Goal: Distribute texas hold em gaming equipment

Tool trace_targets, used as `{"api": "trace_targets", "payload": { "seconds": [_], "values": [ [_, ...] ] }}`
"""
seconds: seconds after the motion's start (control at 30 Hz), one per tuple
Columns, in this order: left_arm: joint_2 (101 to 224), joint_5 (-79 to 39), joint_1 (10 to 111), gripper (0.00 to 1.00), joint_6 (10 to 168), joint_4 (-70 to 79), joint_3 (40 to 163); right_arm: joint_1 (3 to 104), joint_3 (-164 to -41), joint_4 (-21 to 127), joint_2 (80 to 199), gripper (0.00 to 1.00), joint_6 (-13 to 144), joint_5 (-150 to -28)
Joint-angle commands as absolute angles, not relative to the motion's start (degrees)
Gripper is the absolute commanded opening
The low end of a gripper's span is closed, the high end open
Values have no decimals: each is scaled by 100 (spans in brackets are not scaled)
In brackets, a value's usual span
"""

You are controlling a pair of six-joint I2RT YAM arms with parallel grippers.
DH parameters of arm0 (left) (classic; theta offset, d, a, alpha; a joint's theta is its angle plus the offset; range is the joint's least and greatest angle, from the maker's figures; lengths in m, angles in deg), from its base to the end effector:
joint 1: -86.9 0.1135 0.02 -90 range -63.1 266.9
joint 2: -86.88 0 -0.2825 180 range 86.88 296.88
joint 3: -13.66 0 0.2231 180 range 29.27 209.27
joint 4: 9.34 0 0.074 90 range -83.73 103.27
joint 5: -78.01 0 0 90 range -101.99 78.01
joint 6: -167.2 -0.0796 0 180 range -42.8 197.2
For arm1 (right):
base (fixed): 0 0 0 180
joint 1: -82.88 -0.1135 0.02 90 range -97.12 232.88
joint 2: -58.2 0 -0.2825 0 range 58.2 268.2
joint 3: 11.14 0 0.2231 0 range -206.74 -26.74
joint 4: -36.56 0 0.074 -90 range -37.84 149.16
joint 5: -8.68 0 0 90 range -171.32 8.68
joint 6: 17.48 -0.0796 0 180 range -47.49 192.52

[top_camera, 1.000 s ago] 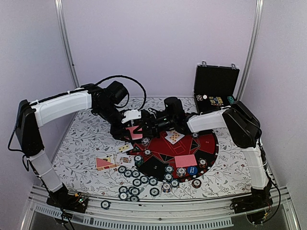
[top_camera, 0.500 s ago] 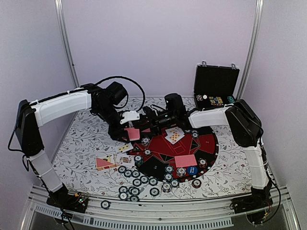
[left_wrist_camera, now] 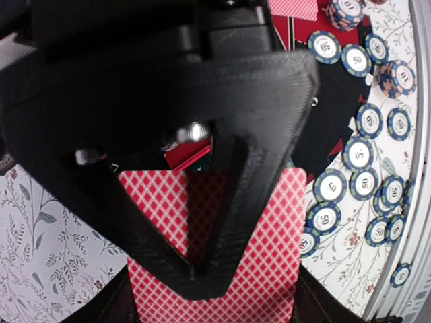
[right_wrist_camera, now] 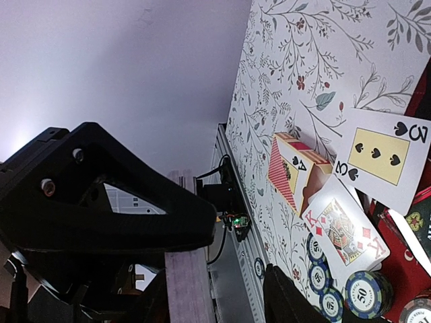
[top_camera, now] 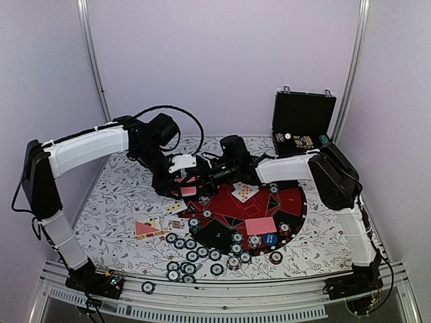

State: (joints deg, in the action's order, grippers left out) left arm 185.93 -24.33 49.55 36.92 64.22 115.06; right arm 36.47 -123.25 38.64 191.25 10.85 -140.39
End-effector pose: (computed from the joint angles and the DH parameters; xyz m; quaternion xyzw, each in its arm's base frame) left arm 0.2570 -0.2175 0.2580 0.6285 0.7533 -0.1019 0.1650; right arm 0.3139 0.4288 0.1953 0.1733 -0.7553 -0.6300 0.0509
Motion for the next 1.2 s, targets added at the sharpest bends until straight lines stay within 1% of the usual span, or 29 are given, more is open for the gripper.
{"api": "trace_targets", "payload": {
  "seconds": [0.0, 0.07, 0.23, 0.37, 0.53, 0.73, 0.77, 1.0, 1.17],
  "values": [
    [18659, -2472, 4972, 48, 3747, 6410, 11680, 3610, -12480, 4038, 19250, 46, 1257, -13959],
    [18667, -2477, 4972, 48, 3755, 6414, 11680, 3612, -12491, 4047, 19263, 45, 1257, -13957],
    [18637, -2445, 4968, 48, 3756, 6436, 11648, 3704, -12265, 4102, 19182, 38, 1335, -13915],
    [18597, -2453, 4972, 48, 3747, 6445, 11607, 3790, -11944, 4175, 18967, 38, 1478, -13814],
    [18611, -2453, 4972, 48, 3758, 6445, 11608, 3805, -11885, 4287, 18856, 37, 1604, -13785],
    [18581, -2426, 4972, 48, 3753, 6454, 11593, 3857, -11778, 4354, 18779, 34, 1693, -13755],
    [18584, -2427, 4972, 48, 3754, 6454, 11588, 3870, -11747, 4348, 18756, 33, 1696, -13745],
    [18595, -2388, 4972, 49, 3764, 6423, 11566, 3910, -11681, 4355, 18637, 18, 1700, -13742],
    [18594, -2375, 4972, 49, 3764, 6432, 11553, 3911, -11672, 4376, 18595, 16, 1713, -13761]
  ]
}}
